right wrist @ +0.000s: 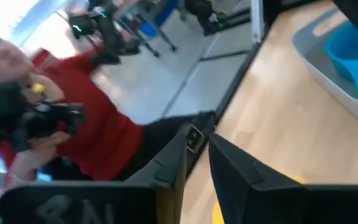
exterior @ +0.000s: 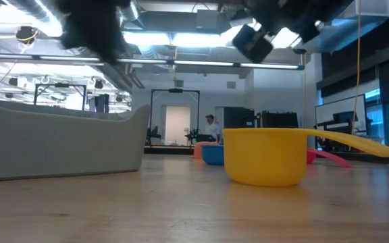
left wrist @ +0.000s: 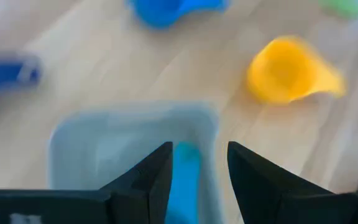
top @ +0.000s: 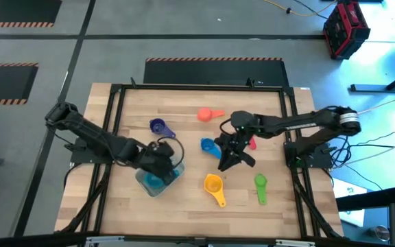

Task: Nest measuring cups in basket
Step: Stack the yellow measuring cup on the light blue measuring cup in the gray bin

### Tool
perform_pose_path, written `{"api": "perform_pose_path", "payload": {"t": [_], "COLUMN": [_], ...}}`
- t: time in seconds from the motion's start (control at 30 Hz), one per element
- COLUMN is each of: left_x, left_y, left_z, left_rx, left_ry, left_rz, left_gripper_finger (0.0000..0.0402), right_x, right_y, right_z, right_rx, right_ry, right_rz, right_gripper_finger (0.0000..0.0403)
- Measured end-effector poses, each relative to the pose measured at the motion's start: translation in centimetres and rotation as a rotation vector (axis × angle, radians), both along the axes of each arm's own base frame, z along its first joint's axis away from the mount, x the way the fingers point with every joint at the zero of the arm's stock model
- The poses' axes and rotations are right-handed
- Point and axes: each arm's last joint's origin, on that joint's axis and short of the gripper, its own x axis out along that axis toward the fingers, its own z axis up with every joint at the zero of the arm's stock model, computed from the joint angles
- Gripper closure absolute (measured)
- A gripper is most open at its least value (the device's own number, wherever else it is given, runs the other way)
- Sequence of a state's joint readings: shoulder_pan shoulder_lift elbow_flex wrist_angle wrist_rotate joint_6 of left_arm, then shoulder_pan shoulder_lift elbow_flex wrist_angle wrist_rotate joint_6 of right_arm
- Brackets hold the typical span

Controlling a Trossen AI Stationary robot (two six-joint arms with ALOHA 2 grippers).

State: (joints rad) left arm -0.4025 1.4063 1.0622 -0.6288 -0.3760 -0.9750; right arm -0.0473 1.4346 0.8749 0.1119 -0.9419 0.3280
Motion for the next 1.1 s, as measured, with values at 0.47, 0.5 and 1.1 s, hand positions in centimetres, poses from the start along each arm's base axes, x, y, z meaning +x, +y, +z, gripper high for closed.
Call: {"api": "perform_pose_path", "payload": {"t": [0.47,0.5,1.1], "left_x": [5.1,5.4,14.1], "left_y": [4.2,4.5,7.1], "left_z": [3.7,3.9,3.9], "left_rx": [0.292,0.306,0.395], "left_ry": [-0.444,-0.476,-0.444], "left_rz": [-0.289,-0.302,-0.601], "left_gripper_finger": [0.0255,0.0255,0.0255], "right_x": [-6.4,-6.6,-11.9], "right_y": [2.0,2.0,1.5], "right_z": [2.1,2.2,4.7], "right_rx": [-0.279,-0.284,-0.398], "right_ry": [0.162,0.164,0.112], "right_rz": [-0.101,-0.095,-0.131], "right_gripper_finger": [0.0327,0.0327,0.0327]}}
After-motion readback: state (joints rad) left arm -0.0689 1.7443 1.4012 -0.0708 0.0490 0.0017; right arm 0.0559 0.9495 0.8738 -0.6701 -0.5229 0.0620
